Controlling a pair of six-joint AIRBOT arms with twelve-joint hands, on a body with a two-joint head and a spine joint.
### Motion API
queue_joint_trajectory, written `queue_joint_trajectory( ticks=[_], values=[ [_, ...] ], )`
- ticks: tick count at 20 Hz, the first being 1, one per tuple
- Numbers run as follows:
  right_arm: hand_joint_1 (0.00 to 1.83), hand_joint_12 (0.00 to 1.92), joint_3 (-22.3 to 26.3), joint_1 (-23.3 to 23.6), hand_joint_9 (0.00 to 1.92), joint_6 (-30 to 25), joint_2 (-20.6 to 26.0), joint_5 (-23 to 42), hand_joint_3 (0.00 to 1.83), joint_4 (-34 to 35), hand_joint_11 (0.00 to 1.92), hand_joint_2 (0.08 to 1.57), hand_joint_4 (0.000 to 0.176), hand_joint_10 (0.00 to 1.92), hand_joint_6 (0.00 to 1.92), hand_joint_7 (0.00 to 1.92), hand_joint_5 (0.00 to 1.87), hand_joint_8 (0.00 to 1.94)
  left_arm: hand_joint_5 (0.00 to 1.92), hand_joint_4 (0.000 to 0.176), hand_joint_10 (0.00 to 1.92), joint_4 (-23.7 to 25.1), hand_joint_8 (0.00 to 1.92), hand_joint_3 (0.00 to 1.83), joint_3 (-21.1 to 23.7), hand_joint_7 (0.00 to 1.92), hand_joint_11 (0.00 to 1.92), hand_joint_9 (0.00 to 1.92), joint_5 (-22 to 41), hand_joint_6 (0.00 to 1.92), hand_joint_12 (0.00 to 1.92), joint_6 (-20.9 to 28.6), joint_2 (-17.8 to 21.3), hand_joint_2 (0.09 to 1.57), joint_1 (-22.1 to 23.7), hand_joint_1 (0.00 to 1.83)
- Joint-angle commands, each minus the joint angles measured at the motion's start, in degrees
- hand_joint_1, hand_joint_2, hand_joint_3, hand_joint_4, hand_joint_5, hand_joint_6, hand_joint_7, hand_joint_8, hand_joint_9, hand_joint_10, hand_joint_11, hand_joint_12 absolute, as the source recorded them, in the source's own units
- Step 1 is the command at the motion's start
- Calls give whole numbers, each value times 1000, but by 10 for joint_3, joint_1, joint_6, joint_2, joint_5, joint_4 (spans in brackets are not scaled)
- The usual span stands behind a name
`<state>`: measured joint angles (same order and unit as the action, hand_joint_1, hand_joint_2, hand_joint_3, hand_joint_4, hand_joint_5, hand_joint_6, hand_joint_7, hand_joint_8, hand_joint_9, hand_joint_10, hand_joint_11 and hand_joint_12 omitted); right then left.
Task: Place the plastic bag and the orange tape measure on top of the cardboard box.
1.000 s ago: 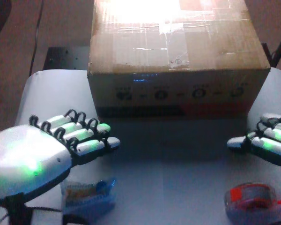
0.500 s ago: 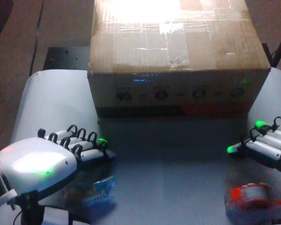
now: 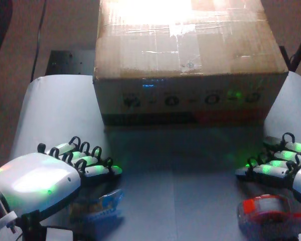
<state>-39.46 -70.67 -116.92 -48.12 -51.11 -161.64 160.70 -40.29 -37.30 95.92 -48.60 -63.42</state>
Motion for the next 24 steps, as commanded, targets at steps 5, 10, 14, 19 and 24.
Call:
queue_joint_trajectory(
  ticks=[5,10,14,19,24],
  values=[
    [1351,1670,-9,3,728,1,-16,-11,2,0,582,1192,0,1469,1040,720,917,1416,711,0,210,-30,41,2,-31,831,411,806,33,1361,1199,-2,-46,1252,-15,1084],
    [1355,1639,-9,10,758,1,-15,-11,1,0,719,1211,0,1527,922,713,828,1524,736,0,1155,-107,1576,0,-44,690,524,658,29,1234,1466,-102,-74,1268,-16,1153],
    [1334,1768,-9,11,632,1,-14,-19,0,0,763,1267,0,1715,961,613,759,1671,710,0,1557,-117,1413,1,-54,738,582,695,16,1203,1424,-102,-80,1235,-16,1338],
    [1248,1898,2,32,853,1,2,-38,0,-18,875,1233,0,1798,900,671,877,1688,724,0,1454,-113,1321,0,-56,812,564,725,-13,1236,1373,-101,-69,1211,-4,1347],
    [1365,1631,34,36,833,-35,52,-103,0,-54,853,1177,0,1464,935,784,871,1376,758,0,1411,-19,1199,1,-32,891,501,683,-70,1288,1342,16,-15,1196,16,1348]
  ],
)
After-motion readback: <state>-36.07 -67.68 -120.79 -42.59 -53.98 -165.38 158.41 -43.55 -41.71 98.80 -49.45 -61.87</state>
